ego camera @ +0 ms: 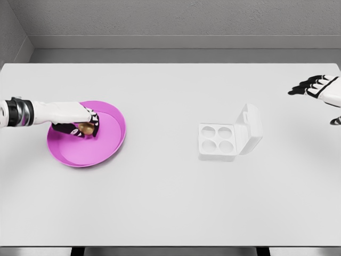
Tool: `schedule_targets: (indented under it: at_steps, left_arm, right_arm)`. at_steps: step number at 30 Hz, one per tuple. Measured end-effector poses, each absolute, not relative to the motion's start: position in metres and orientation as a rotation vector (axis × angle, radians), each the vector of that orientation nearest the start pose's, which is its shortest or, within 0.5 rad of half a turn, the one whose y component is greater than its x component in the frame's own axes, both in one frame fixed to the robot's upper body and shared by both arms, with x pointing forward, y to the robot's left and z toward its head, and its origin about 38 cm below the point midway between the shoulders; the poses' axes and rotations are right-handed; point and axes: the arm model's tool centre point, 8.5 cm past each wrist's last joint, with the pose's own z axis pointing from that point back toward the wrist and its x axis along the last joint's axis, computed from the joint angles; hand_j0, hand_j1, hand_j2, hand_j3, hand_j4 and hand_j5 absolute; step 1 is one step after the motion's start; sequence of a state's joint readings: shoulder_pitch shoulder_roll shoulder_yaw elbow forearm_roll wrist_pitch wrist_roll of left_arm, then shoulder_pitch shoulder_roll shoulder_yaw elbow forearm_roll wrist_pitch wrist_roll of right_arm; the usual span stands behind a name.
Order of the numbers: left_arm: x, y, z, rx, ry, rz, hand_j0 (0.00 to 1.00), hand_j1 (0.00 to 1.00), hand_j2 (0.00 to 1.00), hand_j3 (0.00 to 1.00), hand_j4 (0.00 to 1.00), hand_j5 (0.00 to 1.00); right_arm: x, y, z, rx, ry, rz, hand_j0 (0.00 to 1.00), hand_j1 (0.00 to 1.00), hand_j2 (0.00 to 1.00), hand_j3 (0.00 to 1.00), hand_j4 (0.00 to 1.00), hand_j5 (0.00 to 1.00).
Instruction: Pack egg into the box and close the box lid
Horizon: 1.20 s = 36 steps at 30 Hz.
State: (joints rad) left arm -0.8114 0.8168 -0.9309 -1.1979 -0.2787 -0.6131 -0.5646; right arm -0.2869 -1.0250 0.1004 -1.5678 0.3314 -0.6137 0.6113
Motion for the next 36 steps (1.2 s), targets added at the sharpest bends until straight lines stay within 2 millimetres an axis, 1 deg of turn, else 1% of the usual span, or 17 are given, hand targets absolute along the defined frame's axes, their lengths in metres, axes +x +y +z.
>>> schedule_targets:
  at_steps: [2,5,10,14,17,20,22,27,34,36]
  left_arm:
    - [0.454,0.321,0.167,0.22,-1.16,-2.11,0.32,0.32,0.32,0.32,0.32,0.32]
    - [0.452,0.31,0.174,0.217,-1.195,-2.136,0.32,0.32,0.32,0.32,0.32,0.32]
    - [0.446,0.277,0.191,0.193,-1.296,-2.197,0.32,0.32,0.32,0.32,0.32,0.32]
    - [0.445,0.248,0.195,0.157,-1.366,-2.221,0.32,0.32,0.32,0.32,0.32,0.32]
    - [0.448,0.228,0.202,0.141,-1.418,-2.234,0.32,0.32,0.32,0.32,0.32,0.32]
    - [0.447,0.208,0.201,0.108,-1.459,-2.241,0.32,0.32,0.32,0.32,0.32,0.32]
    - [0.448,0.196,0.205,0.098,-1.488,-2.248,0.32,0.32,0.32,0.32,0.32,0.32]
    - [0.447,0.169,0.205,0.056,-1.541,-2.262,0.32,0.32,0.32,0.32,0.32,0.32]
    - [0.445,0.128,0.219,0.01,-1.638,-2.285,0.32,0.32,0.32,0.32,0.32,0.32]
    - [0.442,0.117,0.222,-0.007,-1.664,-2.294,0.32,0.32,0.32,0.32,0.32,0.32]
  right_arm:
    - [0.38,-0.421,0.275,-0.641,-1.3,1.95,1.0,1.0,1.0,1.0,1.0,1.0]
    - [0.381,-0.421,0.278,-0.65,-1.306,1.949,1.0,1.0,1.0,1.0,1.0,1.0]
    - [0.381,-0.419,0.277,-0.646,-1.31,1.949,1.0,1.0,1.0,1.0,1.0,1.0]
    - [0.381,-0.419,0.278,-0.648,-1.311,1.953,1.0,1.0,1.0,1.0,1.0,1.0]
    - [0.381,-0.414,0.286,-0.664,-1.333,1.963,1.0,1.0,1.0,1.0,1.0,1.0]
    - [0.379,-0.415,0.293,-0.682,-1.326,1.977,1.0,1.0,1.0,1.0,1.0,1.0]
    - [0.378,-0.414,0.297,-0.69,-1.326,1.987,1.0,1.0,1.0,1.0,1.0,1.0]
    - [0.373,-0.414,0.306,-0.683,-1.343,1.994,1.0,1.0,1.0,1.0,1.0,1.0]
    - [0.366,-0.415,0.325,-0.684,-1.354,2.012,1.0,1.0,1.0,1.0,1.0,1.0]
    - [0.365,-0.415,0.326,-0.678,-1.35,2.018,1.0,1.0,1.0,1.0,1.0,1.0]
